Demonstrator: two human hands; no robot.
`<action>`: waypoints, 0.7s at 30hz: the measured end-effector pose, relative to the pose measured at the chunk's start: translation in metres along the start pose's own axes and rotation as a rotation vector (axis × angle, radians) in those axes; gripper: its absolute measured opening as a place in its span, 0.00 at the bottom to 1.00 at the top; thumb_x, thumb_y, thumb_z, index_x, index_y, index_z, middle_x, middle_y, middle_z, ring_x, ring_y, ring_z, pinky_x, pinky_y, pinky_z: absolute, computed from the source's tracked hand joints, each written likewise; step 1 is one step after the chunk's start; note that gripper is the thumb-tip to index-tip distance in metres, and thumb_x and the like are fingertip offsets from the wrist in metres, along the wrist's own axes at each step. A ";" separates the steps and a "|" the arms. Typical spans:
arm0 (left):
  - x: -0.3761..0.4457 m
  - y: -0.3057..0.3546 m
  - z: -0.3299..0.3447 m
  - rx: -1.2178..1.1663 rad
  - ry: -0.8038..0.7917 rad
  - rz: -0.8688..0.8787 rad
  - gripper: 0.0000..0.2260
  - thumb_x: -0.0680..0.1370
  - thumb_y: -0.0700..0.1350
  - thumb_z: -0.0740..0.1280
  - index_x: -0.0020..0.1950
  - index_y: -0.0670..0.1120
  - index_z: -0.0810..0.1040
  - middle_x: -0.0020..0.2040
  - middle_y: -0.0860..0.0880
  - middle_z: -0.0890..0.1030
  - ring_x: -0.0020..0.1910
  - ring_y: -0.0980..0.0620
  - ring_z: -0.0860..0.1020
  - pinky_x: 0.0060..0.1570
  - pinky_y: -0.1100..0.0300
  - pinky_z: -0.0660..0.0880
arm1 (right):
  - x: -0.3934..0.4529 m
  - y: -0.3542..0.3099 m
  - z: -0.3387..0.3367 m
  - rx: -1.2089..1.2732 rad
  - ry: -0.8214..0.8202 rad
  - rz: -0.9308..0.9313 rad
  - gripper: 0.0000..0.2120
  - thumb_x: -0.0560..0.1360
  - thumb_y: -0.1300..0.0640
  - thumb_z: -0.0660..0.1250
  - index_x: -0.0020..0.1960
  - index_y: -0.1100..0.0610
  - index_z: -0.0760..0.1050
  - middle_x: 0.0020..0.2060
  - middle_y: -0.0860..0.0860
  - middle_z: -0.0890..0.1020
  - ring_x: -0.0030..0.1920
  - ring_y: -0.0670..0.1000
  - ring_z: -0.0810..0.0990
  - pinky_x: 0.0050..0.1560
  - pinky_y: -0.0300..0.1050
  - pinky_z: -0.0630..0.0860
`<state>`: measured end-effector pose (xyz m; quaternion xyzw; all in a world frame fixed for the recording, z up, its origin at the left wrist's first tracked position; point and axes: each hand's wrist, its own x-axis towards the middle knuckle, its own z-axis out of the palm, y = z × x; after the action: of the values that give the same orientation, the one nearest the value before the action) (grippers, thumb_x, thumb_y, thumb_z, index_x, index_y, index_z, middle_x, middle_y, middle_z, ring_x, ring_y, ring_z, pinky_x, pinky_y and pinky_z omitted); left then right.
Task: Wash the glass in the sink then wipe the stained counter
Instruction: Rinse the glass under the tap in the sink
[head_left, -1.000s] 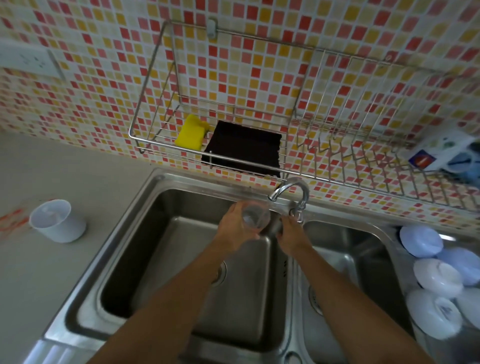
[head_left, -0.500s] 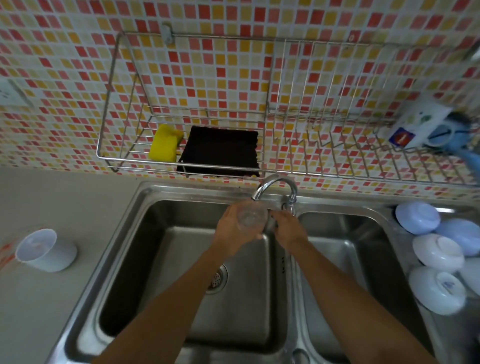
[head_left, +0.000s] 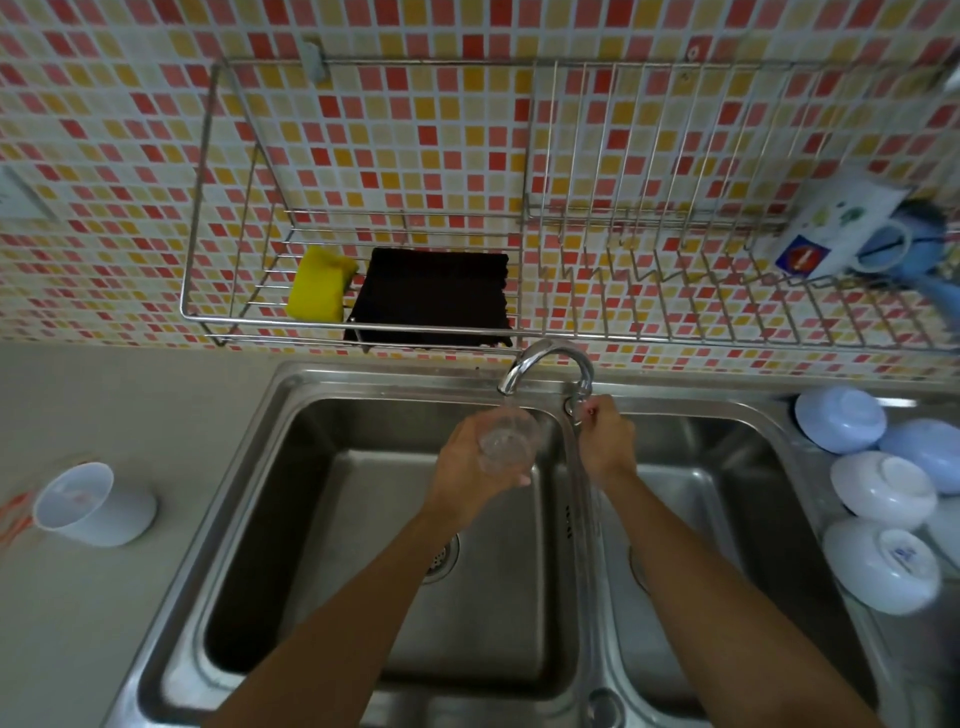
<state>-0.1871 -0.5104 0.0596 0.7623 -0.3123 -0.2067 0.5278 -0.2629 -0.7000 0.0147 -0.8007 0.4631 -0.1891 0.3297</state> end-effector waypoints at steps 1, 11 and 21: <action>0.000 0.001 0.000 -0.013 0.023 -0.005 0.34 0.60 0.37 0.81 0.54 0.67 0.74 0.57 0.56 0.77 0.57 0.59 0.76 0.42 0.77 0.72 | 0.000 -0.002 0.001 0.004 0.000 0.010 0.07 0.77 0.66 0.59 0.46 0.55 0.71 0.41 0.56 0.78 0.43 0.58 0.78 0.44 0.48 0.75; 0.001 -0.008 -0.004 0.046 0.082 -0.018 0.35 0.59 0.45 0.82 0.58 0.69 0.71 0.59 0.58 0.76 0.58 0.58 0.75 0.51 0.63 0.78 | -0.020 -0.005 0.000 0.052 0.026 0.016 0.09 0.81 0.59 0.54 0.60 0.56 0.69 0.43 0.57 0.79 0.41 0.57 0.77 0.41 0.45 0.69; 0.009 -0.013 -0.003 0.139 0.066 0.040 0.33 0.60 0.50 0.80 0.61 0.64 0.73 0.58 0.60 0.75 0.59 0.59 0.73 0.56 0.61 0.75 | -0.119 0.062 0.058 -0.197 -0.037 -0.135 0.26 0.77 0.60 0.65 0.73 0.57 0.62 0.71 0.56 0.67 0.71 0.56 0.65 0.70 0.48 0.63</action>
<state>-0.1754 -0.5110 0.0491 0.7972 -0.3233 -0.1486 0.4877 -0.3251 -0.5987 -0.0697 -0.8618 0.4183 -0.1496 0.2446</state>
